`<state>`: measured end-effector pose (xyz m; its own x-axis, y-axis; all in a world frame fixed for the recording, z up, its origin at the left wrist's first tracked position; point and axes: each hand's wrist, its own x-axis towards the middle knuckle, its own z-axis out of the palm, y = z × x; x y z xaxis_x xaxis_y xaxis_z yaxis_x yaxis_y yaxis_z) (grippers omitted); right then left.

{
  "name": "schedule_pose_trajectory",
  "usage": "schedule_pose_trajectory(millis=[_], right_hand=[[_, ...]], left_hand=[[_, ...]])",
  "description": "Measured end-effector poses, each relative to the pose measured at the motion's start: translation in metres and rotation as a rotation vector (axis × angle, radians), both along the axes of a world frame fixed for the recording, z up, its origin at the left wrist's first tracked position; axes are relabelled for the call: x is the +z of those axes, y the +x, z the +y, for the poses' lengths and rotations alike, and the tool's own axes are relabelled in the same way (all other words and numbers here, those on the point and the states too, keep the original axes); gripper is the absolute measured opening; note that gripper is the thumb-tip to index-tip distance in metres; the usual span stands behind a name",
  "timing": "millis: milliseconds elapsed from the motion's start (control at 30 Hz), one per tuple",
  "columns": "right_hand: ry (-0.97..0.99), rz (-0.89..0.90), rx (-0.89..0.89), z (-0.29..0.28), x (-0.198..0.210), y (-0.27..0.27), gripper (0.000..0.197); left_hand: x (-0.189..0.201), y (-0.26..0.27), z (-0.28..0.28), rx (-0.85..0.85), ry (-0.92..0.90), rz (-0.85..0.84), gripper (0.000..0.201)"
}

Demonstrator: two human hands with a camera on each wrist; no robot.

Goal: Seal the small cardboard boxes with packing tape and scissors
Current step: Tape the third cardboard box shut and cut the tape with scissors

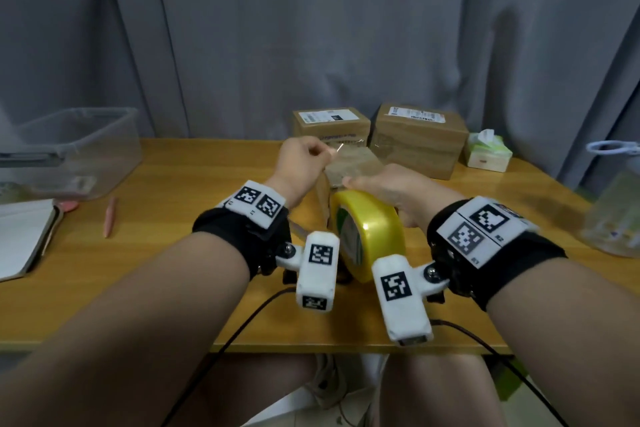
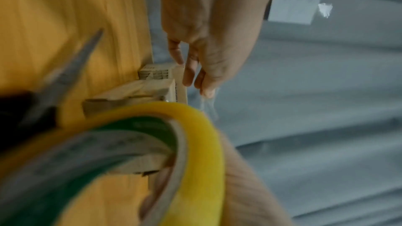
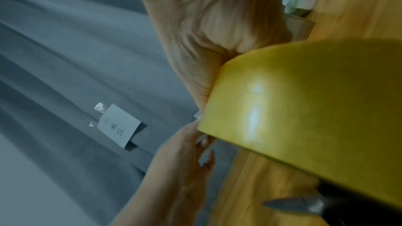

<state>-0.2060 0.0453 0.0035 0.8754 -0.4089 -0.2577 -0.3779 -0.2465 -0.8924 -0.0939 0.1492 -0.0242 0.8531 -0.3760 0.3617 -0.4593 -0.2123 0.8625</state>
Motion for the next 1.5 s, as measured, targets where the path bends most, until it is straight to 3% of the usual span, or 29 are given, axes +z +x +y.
schedule_pose_trajectory(millis=[200,300,567,667,767,833,900,933,1033,1133,1233,1367,1433,1500], right_hand=[[0.058,0.029,-0.047,0.001,0.009,0.011,0.003],[0.064,0.045,-0.065,-0.001,0.008,0.01,0.013],[0.049,0.086,-0.1,-0.001,0.005,0.01,0.021],[0.084,0.075,-0.091,0.0,0.006,0.009,0.014],[0.088,0.076,-0.103,0.0,0.005,0.008,0.016],[0.085,0.071,-0.106,-0.001,0.003,0.009,0.018],[0.085,0.066,-0.105,-0.002,0.003,0.011,0.019],[0.089,0.066,-0.1,-0.002,0.002,0.012,0.018],[0.125,0.08,-0.096,-0.003,0.002,0.013,0.016],[0.161,0.039,-0.122,-0.004,-0.002,0.014,0.015],[0.219,-0.004,-0.146,-0.004,-0.006,0.013,0.008],[0.267,-0.034,-0.166,-0.001,-0.007,0.014,0.017],[0.288,-0.045,-0.175,0.005,-0.006,0.017,0.017],[0.386,-0.071,-0.169,0.011,-0.006,0.024,0.01]], left_hand=[[-0.011,0.023,-0.006,0.002,0.133,0.073,0.013],[-0.011,0.023,-0.008,-0.047,0.138,0.12,0.013],[-0.017,0.023,-0.016,-0.025,0.252,0.047,0.028],[-0.017,0.021,-0.02,0.029,0.366,0.041,0.012],[-0.016,0.025,-0.015,0.119,0.438,0.156,0.067],[-0.013,0.025,-0.008,0.124,0.399,0.01,0.068],[-0.013,0.02,-0.002,-0.03,0.376,-0.224,0.041],[-0.015,0.017,0.001,-0.158,0.384,-0.248,0.035],[-0.03,0.018,0.007,-0.411,0.577,-0.26,0.051],[-0.028,0.03,0.006,-0.31,0.839,-0.299,0.052],[-0.016,0.024,0.006,-0.212,0.855,-0.152,0.06],[0.005,-0.005,0.015,-0.107,0.423,0.122,0.071],[0.016,-0.015,0.02,-0.179,0.34,0.404,0.077],[0.022,-0.016,0.026,-0.211,0.283,0.55,0.069]])
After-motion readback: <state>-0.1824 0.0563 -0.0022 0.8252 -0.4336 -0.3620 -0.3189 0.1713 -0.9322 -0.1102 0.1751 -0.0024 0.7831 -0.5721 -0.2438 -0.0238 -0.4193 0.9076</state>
